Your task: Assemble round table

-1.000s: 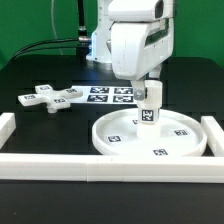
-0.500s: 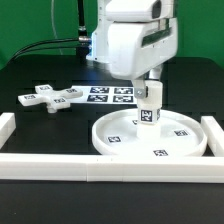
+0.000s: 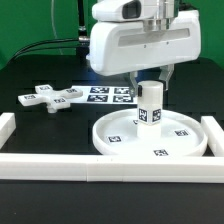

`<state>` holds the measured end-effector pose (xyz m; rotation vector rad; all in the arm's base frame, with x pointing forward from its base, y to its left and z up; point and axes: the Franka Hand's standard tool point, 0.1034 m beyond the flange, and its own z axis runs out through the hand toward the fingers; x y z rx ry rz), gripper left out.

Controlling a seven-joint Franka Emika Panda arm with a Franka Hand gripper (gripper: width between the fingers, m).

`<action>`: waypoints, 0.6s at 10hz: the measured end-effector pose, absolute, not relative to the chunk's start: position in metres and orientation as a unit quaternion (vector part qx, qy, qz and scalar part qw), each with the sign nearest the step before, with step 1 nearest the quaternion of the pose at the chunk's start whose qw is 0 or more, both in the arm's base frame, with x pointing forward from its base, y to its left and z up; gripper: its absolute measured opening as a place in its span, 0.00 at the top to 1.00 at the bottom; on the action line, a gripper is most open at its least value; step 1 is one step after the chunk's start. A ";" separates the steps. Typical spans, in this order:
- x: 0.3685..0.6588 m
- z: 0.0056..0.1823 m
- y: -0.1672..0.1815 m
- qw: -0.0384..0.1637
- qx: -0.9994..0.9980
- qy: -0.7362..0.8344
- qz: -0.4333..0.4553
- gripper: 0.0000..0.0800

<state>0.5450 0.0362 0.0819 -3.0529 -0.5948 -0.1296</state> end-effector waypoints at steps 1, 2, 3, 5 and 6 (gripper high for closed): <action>0.546 0.082 0.040 0.015 -0.992 -0.114 -0.055 0.49; 0.546 0.082 0.040 0.014 -0.995 -0.074 -0.065 0.49; 0.547 0.082 0.040 0.018 -0.997 -0.050 -0.064 0.49; 0.547 0.082 0.038 0.025 -0.998 0.019 -0.063 0.49; 0.547 0.082 0.038 0.028 -0.997 0.047 -0.062 0.49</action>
Offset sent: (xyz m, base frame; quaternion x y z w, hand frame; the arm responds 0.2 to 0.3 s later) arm 0.0000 0.0000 0.0000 0.0000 0.0000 0.1938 0.9810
